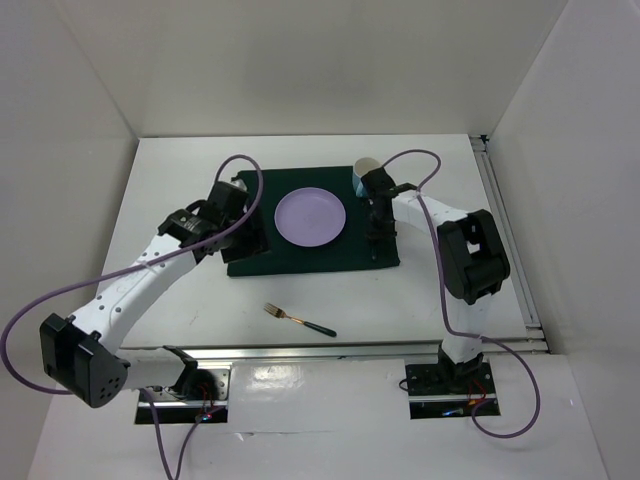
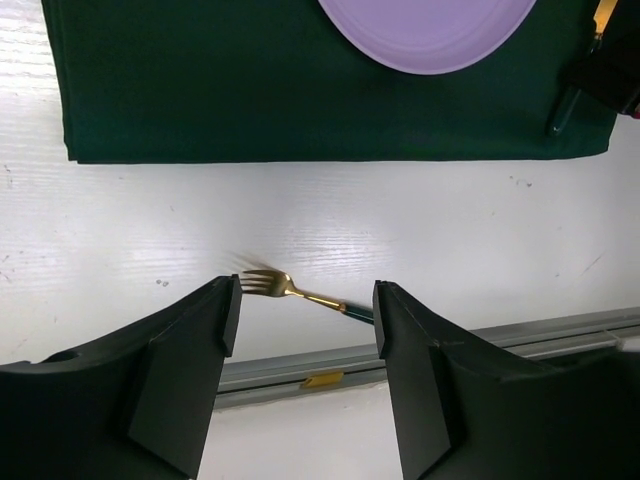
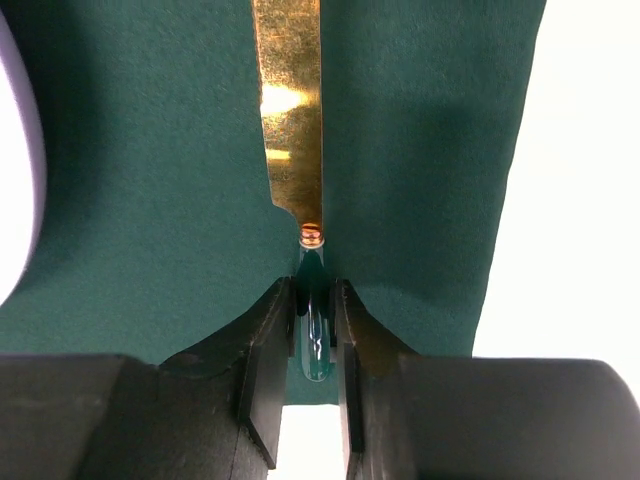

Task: Set the dinner table for one person

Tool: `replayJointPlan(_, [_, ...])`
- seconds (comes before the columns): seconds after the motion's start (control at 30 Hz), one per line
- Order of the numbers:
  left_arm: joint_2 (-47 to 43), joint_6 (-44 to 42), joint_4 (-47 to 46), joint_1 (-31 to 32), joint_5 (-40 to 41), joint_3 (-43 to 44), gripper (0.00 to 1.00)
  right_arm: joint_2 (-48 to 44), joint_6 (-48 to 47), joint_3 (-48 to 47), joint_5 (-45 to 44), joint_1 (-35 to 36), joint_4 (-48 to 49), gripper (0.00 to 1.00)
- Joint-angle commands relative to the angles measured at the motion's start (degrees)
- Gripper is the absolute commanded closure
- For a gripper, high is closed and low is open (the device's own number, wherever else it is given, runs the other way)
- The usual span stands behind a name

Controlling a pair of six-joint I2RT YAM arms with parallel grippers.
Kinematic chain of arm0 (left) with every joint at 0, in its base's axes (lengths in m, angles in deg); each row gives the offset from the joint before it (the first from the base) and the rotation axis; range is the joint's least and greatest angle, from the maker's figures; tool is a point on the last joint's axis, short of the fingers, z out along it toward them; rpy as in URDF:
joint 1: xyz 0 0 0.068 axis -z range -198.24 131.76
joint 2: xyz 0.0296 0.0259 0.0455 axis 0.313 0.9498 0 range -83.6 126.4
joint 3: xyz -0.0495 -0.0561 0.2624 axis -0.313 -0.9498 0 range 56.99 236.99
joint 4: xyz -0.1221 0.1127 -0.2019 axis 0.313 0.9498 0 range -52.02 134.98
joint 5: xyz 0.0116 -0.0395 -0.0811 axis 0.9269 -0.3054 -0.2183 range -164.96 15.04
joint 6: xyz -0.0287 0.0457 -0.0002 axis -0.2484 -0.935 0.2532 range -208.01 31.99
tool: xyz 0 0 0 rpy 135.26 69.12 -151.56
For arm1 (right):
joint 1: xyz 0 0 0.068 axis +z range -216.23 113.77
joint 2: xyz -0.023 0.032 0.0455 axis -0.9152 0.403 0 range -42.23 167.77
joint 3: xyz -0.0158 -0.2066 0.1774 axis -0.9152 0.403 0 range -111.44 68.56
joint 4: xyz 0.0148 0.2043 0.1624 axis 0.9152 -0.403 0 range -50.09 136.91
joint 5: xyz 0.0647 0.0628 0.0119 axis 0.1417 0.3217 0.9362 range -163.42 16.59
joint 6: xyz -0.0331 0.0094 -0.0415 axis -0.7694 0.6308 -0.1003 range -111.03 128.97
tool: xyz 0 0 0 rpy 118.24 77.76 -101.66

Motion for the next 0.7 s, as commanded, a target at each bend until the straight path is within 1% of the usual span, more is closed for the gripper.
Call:
replayJointPlan(0.0, [0.2, 1.9, -0.6, 1.6, -1.1, -0.2, 0.27, 0.0, -0.9, -2.2, 0.6, -0.3, 3.3, 0.70])
replayJointPlan(0.07, [-0.7, 4.0, -0.6, 3.1, -2.7, -2.5, 0.25, 0.0, -0.9, -2.2, 0.6, -0.3, 3.3, 0.61])
replayJointPlan(0.1, [-1.2, 4.8, -0.6, 3.1, -3.3, -3.3, 0.24, 0.0, -0.9, -1.6, 0.6, -0.3, 4.0, 0.51])
replayJointPlan(0.13, [-1.7, 5.8, -0.6, 4.1, -3.3, -4.1, 0.24, -0.5, -0.9, -1.0, 0.6, -0.3, 4.0, 0.45])
replayJointPlan(0.17, [-1.7, 7.9, -0.6, 4.6, -3.9, -4.7, 0.24, -0.5, -0.9, -1.0, 0.6, -0.3, 4.0, 0.42])
replayJointPlan(0.23, [-2.3, 10.4, -0.6, 6.2, -3.9, -6.0, 0.20, -1.6, -0.9, -1.0, 1.2, -0.3, 4.5, 0.36])
replayJointPlan(0.27, [-2.3, 13.4, -0.6, 6.9, -3.9, -6.0, 0.19, -2.2, -0.9, -1.0, 1.2, -0.3, 4.5, 0.32])
replayJointPlan(0.33, [-1.7, 17.5, 0.1, 9.6, -3.4, -7.1, 0.13, -4.4, -0.9, -1.0, 1.7, -0.3, 4.5, 0.27])
replayJointPlan(0.37, [-0.8, 19.3, 0.6, 10.6, -3.4, -7.1, 0.13, -5.4, -0.9, -0.4, 1.7, -0.3, 4.5, 0.19])
replayJointPlan(0.4, [-0.3, 23.3, 0.6, 13.1, -2.7, -7.6, 0.13, -8.0, -0.9, -0.4, 1.7, -0.3, 3.9, 0.16])
replayJointPlan(0.47, [1.8, 27.8, 0.6, 15.4, -1.9, -8.1, 0.12, -11.0, -0.9, 1.3, 1.2, -0.3, 3.2, 0.11])
replayJointPlan(0.5, [2.7, 33.7, 0.6, 16.6, -1.2, -8.1, 0.12, -12.5, -0.3, 1.9, 1.2, -0.3, 3.2, 0.10])
replayJointPlan(0.57, [4.4, 42.2, 2.8, 20.3, 0.7, -8.1, 0.18, -17.2, -0.3, 3.6, 3.0, -0.8, 2.6, 0.08])
replayJointPlan(0.6, [6.6, 48.5, 2.8, 21.6, 1.6, -8.1, 0.18, -18.7, -0.3, 3.6, 3.7, -0.8, 1.9, 0.08])
replayJointPlan(0.67, [9.8, 52.6, 3.3, 23.7, 0.9, -7.2, 0.18, -22.9, -0.3, 5.4, 4.9, -1.4, 1.3, 0.08])
